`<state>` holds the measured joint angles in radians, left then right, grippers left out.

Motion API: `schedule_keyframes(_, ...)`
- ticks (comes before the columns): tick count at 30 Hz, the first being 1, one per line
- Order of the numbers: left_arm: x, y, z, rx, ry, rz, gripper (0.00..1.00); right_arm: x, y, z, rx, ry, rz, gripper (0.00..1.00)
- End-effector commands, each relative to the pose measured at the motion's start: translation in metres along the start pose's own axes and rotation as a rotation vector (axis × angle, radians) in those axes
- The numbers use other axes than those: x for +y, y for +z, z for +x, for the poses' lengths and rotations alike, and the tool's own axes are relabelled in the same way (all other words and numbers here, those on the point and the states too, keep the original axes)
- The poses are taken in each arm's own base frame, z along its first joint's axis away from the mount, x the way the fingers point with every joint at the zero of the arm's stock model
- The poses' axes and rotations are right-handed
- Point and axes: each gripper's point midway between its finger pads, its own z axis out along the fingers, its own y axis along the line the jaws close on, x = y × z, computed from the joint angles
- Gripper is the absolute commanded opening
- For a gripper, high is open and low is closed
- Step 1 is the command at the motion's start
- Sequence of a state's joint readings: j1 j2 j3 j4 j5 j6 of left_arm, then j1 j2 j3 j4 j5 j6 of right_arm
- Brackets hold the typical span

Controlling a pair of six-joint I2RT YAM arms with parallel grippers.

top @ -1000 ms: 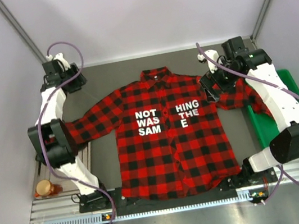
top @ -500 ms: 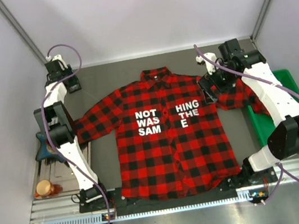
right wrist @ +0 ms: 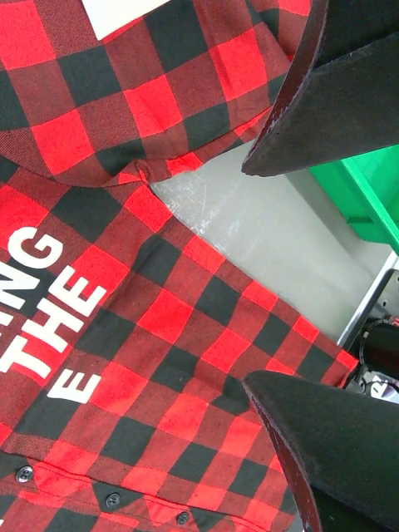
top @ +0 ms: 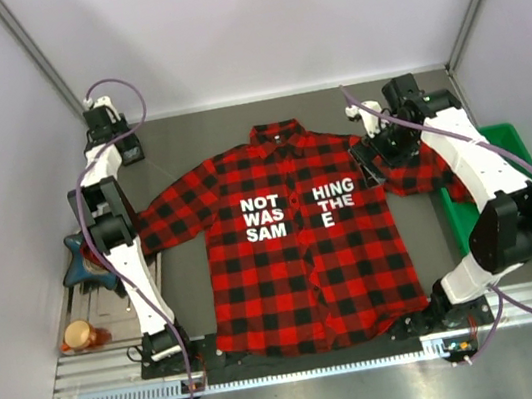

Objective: Pin the brooch onto the clothing

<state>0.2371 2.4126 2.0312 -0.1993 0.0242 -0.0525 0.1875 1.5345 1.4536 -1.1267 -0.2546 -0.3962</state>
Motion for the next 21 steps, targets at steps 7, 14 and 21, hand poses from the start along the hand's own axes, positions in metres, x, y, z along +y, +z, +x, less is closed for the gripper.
schedule_keyframes(7, 0.016, 0.014, -0.008, -0.038, 0.014, -0.030, 0.55, -0.008, -0.002, -0.019, -0.021, 0.008, 0.012, 0.99)
schedule_keyframes(14, 0.025, 0.020, 0.006, 0.000, 0.021, -0.071, 0.55, -0.010, 0.001, -0.021, -0.012, 0.011, 0.009, 0.99)
schedule_keyframes(21, 0.025, 0.023, 0.021, 0.039, 0.012, -0.066, 0.54, -0.013, 0.001, -0.022, -0.001, -0.001, 0.019, 0.99)
